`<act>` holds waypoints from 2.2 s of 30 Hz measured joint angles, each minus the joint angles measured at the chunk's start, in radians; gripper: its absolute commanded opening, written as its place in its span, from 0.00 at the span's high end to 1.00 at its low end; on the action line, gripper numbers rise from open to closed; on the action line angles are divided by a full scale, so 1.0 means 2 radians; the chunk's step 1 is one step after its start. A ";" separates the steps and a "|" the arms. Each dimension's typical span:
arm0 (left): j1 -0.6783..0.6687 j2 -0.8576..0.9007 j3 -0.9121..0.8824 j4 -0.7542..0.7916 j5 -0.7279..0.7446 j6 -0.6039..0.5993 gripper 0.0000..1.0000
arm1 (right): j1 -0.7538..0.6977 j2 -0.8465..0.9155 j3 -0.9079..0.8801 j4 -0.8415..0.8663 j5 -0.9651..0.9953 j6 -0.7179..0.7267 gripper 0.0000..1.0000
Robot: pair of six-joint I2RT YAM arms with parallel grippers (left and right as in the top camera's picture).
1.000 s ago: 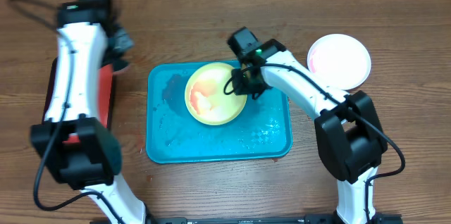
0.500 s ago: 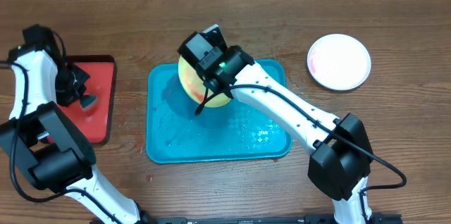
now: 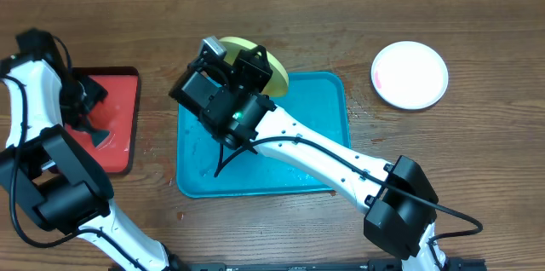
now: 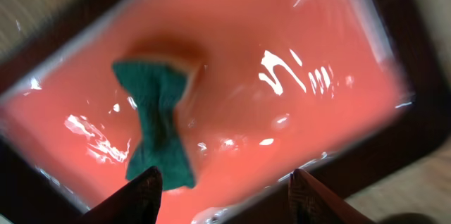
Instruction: Clean dirty plates on tray and stack at the side
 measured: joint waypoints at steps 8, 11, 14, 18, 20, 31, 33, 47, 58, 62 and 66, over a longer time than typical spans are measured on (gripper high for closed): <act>-0.001 0.000 0.036 -0.009 0.045 0.003 0.00 | 0.018 -0.001 0.002 -0.043 -0.045 -0.015 0.96; -0.002 0.000 0.036 -0.010 0.052 0.003 0.00 | 0.022 -0.001 0.002 -0.050 -0.092 -0.011 0.96; -0.002 0.000 0.036 -0.010 0.054 0.003 0.00 | 0.015 -0.001 0.002 0.004 -0.065 0.008 0.96; -0.002 0.000 0.036 -0.010 0.056 0.003 0.00 | -0.040 -0.020 0.002 0.002 -0.147 0.075 0.96; -0.002 0.000 0.036 -0.011 0.056 0.003 0.00 | -0.075 -0.029 0.003 -0.017 -0.218 0.102 0.96; -0.002 0.000 0.036 -0.019 0.060 0.003 0.00 | -0.492 -0.043 0.004 -0.183 -0.612 0.267 0.96; -0.001 0.000 0.036 -0.019 0.060 0.003 0.00 | -0.547 -0.043 -0.004 -0.190 -0.638 0.277 0.96; -0.002 0.000 0.036 -0.019 0.060 -0.031 0.00 | -0.671 -0.044 -0.158 -0.085 -0.727 0.321 0.27; -0.001 0.000 0.036 -0.019 0.060 -0.037 0.00 | -0.668 -0.071 -0.163 -0.163 -0.758 0.327 0.23; -0.001 0.000 0.036 -0.019 0.060 -0.037 0.00 | -0.665 -0.146 -0.163 -0.205 -0.763 0.323 0.23; -0.002 0.000 0.036 -0.019 0.060 -0.037 0.00 | -0.639 -0.249 -0.163 -0.244 -0.764 0.317 0.07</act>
